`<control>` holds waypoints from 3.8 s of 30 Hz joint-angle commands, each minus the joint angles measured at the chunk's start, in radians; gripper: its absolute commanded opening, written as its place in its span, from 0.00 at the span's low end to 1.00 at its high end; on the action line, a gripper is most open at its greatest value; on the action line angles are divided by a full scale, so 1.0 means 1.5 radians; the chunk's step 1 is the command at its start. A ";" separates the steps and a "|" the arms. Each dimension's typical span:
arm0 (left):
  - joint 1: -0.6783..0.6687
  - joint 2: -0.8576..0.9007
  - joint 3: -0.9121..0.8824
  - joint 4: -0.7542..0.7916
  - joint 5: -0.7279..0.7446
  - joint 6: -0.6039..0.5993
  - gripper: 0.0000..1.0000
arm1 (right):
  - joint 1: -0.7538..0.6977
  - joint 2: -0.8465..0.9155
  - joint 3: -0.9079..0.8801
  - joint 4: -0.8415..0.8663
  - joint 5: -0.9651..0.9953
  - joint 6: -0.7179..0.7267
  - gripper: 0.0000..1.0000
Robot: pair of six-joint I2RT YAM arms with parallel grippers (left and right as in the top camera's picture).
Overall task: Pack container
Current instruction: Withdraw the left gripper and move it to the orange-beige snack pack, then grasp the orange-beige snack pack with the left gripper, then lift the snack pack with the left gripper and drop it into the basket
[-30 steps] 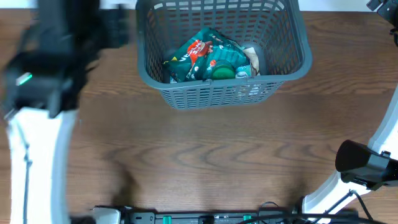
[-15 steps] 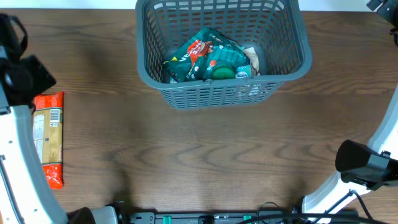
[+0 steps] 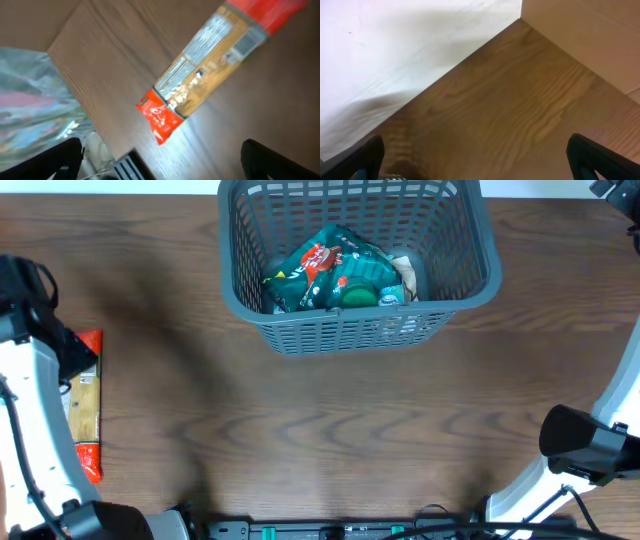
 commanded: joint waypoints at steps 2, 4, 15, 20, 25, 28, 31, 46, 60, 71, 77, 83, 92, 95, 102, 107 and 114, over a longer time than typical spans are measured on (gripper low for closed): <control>0.041 0.006 -0.043 0.026 0.002 0.099 0.98 | -0.001 -0.006 0.001 -0.001 0.003 0.008 0.99; 0.058 0.006 -0.057 0.042 0.029 0.129 0.98 | -0.001 -0.006 0.001 -0.001 0.003 0.008 0.99; 0.102 0.014 -0.069 0.107 0.242 0.379 0.99 | -0.001 -0.006 0.001 -0.001 0.003 0.008 0.99; 0.102 0.064 -0.070 0.140 0.241 0.432 0.98 | -0.001 -0.006 0.001 -0.001 0.003 0.008 0.99; 0.107 0.149 -0.069 0.166 0.242 0.443 0.98 | -0.001 -0.006 0.001 -0.001 0.003 0.008 0.99; 0.110 0.185 -0.069 0.189 0.241 0.443 0.98 | -0.001 -0.006 0.001 -0.001 0.003 0.008 0.99; 0.124 0.209 -0.069 0.218 0.241 0.443 0.98 | -0.001 -0.006 0.001 -0.001 0.003 0.008 0.99; 0.220 0.259 -0.069 0.278 0.349 0.443 0.98 | -0.001 -0.006 0.001 -0.001 0.003 0.008 0.99; 0.213 0.342 -0.069 0.280 0.372 0.443 0.99 | -0.001 -0.006 0.001 -0.001 0.003 0.008 0.99; 0.184 0.411 -0.070 0.288 0.372 0.443 0.99 | -0.001 -0.006 0.001 -0.001 0.003 0.008 0.99; 0.165 0.422 -0.069 0.302 0.372 0.443 0.25 | -0.001 -0.006 0.001 -0.001 0.003 0.008 0.99; 0.152 0.422 -0.069 0.302 0.396 0.443 0.06 | -0.001 -0.006 0.001 -0.001 0.003 0.008 0.99; 0.146 0.392 0.003 0.277 0.414 0.440 0.06 | -0.001 -0.006 0.001 -0.001 0.003 0.008 0.99; 0.146 0.359 0.047 0.277 0.414 0.405 0.06 | -0.001 -0.006 0.001 -0.001 0.003 0.008 0.99; 0.140 0.258 0.127 0.286 0.472 0.352 0.06 | -0.001 -0.006 0.001 -0.001 0.003 0.008 0.99; 0.119 0.172 0.168 0.298 0.531 0.352 0.06 | -0.001 -0.006 0.001 -0.001 0.003 0.008 0.99; 0.022 0.058 0.224 0.347 0.539 0.352 0.06 | -0.001 -0.006 0.001 -0.001 0.003 0.008 0.99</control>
